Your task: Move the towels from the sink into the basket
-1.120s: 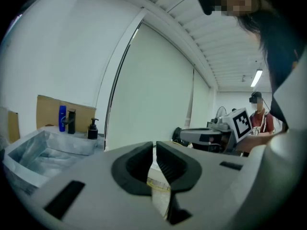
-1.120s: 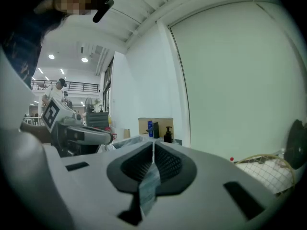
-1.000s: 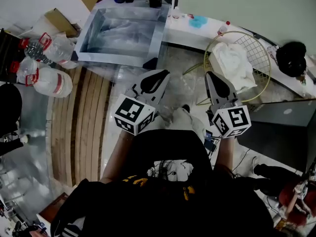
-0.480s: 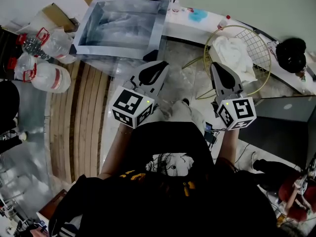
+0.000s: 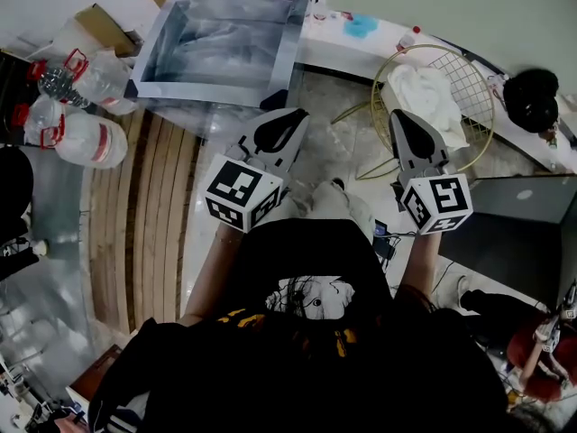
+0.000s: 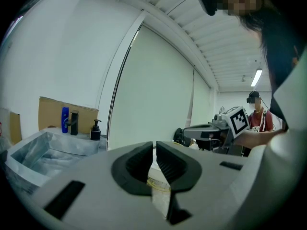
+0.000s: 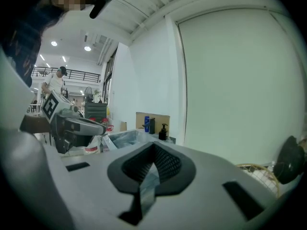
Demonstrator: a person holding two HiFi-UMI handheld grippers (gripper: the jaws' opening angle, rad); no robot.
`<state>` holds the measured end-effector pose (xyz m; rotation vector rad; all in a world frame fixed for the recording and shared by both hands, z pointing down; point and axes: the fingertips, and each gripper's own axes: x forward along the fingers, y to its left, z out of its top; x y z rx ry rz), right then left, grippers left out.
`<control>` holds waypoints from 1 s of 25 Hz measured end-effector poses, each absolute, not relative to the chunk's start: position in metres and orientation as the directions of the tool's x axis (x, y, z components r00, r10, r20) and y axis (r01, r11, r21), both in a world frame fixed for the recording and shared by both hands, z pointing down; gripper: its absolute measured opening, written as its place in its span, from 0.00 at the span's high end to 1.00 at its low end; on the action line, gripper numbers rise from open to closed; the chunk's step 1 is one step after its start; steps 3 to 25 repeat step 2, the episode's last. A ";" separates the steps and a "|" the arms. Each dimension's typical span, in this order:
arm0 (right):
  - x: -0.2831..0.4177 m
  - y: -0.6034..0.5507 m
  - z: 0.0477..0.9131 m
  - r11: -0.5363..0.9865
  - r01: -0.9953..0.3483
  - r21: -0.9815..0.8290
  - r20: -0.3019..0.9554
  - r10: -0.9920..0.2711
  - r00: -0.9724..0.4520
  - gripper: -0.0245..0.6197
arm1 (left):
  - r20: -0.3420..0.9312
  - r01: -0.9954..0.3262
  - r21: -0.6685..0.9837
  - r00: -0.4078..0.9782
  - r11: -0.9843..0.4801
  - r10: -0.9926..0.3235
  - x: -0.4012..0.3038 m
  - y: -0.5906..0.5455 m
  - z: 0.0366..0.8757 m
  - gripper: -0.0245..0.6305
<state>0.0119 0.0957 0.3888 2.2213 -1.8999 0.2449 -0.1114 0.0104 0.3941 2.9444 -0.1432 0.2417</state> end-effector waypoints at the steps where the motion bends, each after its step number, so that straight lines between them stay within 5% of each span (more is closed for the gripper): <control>1: 0.013 0.096 0.388 -0.152 -0.987 0.052 0.260 -0.952 0.161 0.96 | 0.172 -0.111 0.175 0.982 -0.978 -0.081 -0.112 0.009 0.394 0.93; 25: 0.014 0.096 0.388 -0.156 -0.986 0.054 0.262 -0.951 0.165 0.96 | 0.174 -0.112 0.175 0.981 -0.978 -0.081 -0.112 0.008 0.395 0.93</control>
